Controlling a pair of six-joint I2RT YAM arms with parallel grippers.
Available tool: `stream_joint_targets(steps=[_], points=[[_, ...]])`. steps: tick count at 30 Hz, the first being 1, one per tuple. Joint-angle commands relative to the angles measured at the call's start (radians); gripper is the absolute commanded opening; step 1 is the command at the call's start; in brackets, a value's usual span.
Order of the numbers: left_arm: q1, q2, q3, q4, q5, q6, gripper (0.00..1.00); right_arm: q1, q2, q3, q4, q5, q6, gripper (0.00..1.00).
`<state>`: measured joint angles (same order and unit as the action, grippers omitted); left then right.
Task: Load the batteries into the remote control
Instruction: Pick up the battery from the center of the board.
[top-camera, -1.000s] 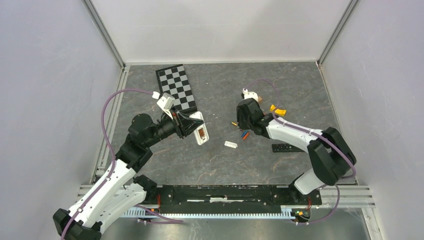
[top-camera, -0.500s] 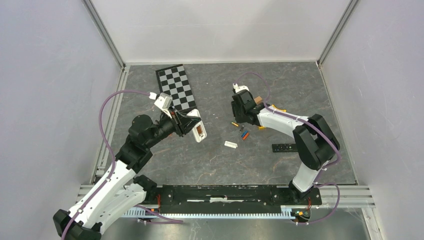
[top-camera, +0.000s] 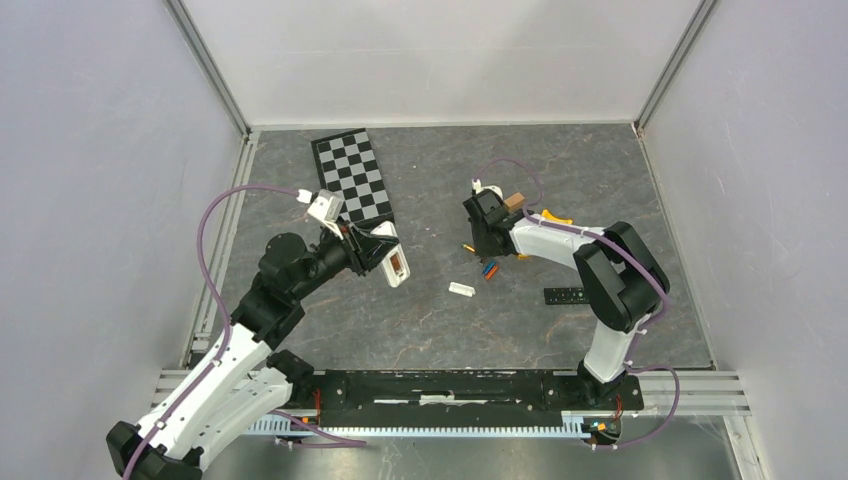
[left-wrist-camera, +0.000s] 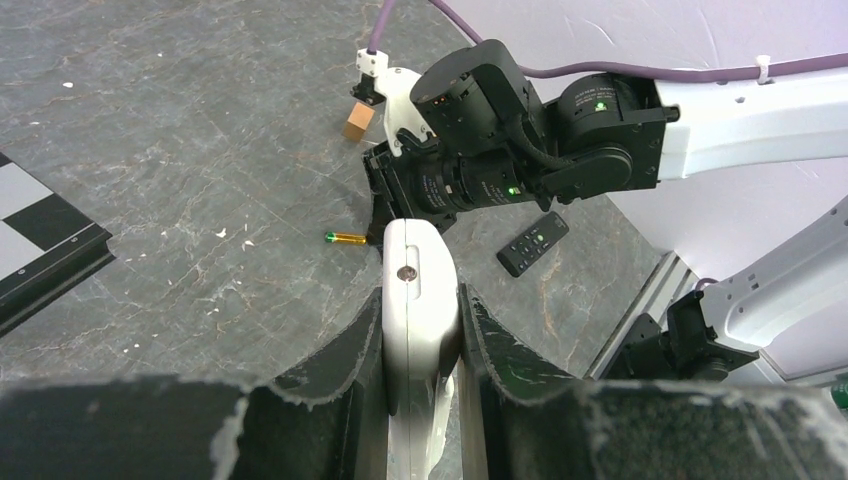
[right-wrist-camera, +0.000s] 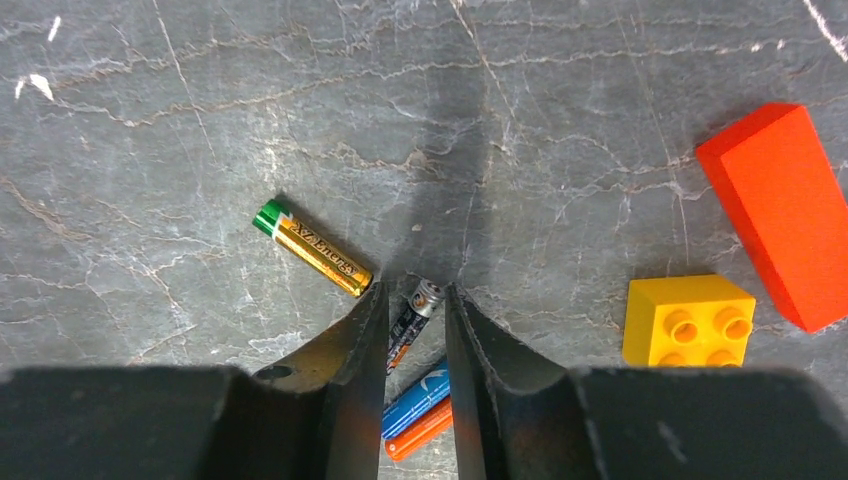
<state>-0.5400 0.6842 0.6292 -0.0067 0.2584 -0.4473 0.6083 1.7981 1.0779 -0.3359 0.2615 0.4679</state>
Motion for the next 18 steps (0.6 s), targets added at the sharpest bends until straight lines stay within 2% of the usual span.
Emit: stream_joint_targets(steps=[1, 7, 12, 14, 18], points=[[0.002, 0.0, -0.004, 0.048, -0.026, -0.008, 0.02, 0.002, -0.002, 0.014, -0.022, 0.001, 0.039, 0.31], [0.001, 0.026, -0.001, 0.047, -0.018, -0.022, 0.02, 0.007, 0.0, -0.01, -0.019, 0.003, 0.047, 0.31], [0.001, 0.057, 0.02, 0.023, 0.004, -0.044, 0.02, 0.008, 0.02, -0.015, -0.007, -0.007, 0.053, 0.24], [0.001, 0.078, 0.03, 0.015, 0.022, -0.063, 0.02, 0.008, 0.021, -0.023, 0.008, -0.015, 0.054, 0.18], [0.002, 0.127, -0.004, 0.059, 0.036, -0.14, 0.02, 0.007, 0.019, -0.028, 0.019, -0.009, 0.045, 0.13]])
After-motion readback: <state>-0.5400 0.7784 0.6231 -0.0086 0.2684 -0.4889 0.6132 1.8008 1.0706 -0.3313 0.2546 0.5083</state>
